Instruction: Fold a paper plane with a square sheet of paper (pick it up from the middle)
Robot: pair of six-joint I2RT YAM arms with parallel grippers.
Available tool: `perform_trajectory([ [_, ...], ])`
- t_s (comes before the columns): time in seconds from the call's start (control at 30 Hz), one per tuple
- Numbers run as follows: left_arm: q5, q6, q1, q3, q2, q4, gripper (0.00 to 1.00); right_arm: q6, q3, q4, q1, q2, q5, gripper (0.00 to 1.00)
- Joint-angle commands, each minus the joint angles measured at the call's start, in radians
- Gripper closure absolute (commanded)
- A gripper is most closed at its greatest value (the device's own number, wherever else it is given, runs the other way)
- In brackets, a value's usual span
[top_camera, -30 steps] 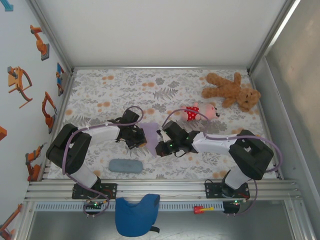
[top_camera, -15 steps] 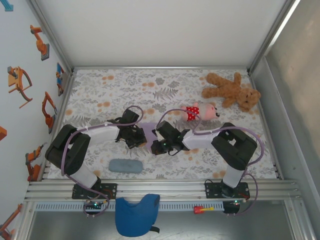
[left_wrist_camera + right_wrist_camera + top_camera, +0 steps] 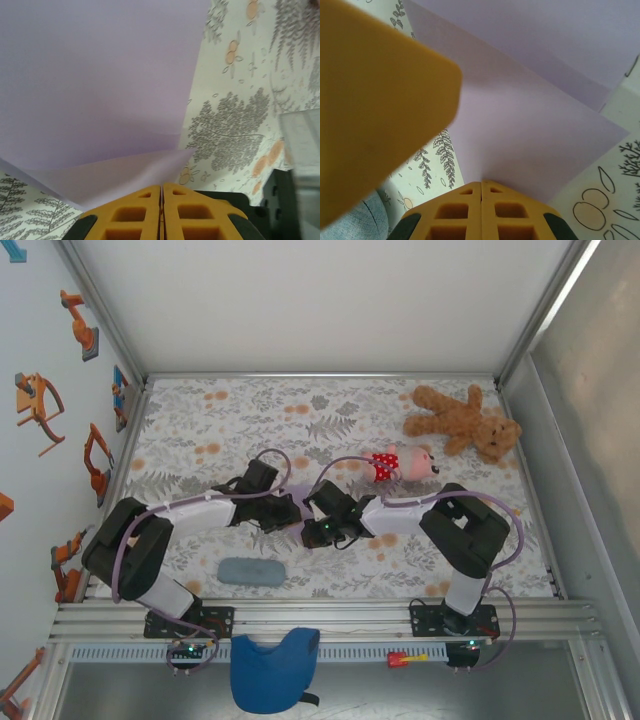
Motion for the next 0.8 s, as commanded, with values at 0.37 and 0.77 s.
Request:
perform_trajectory([
  [0.37, -0.115, -0.011, -0.013, -0.082, 0.050, 0.094, 0.91, 0.073, -0.017, -0.119, 0.009, 0.083, 0.057, 1.00],
  [0.77, -0.197, 0.044, 0.033, -0.126, 0.035, 0.100, 0.91, 0.100, -0.020, -0.185, 0.019, 0.102, 0.096, 1.00],
])
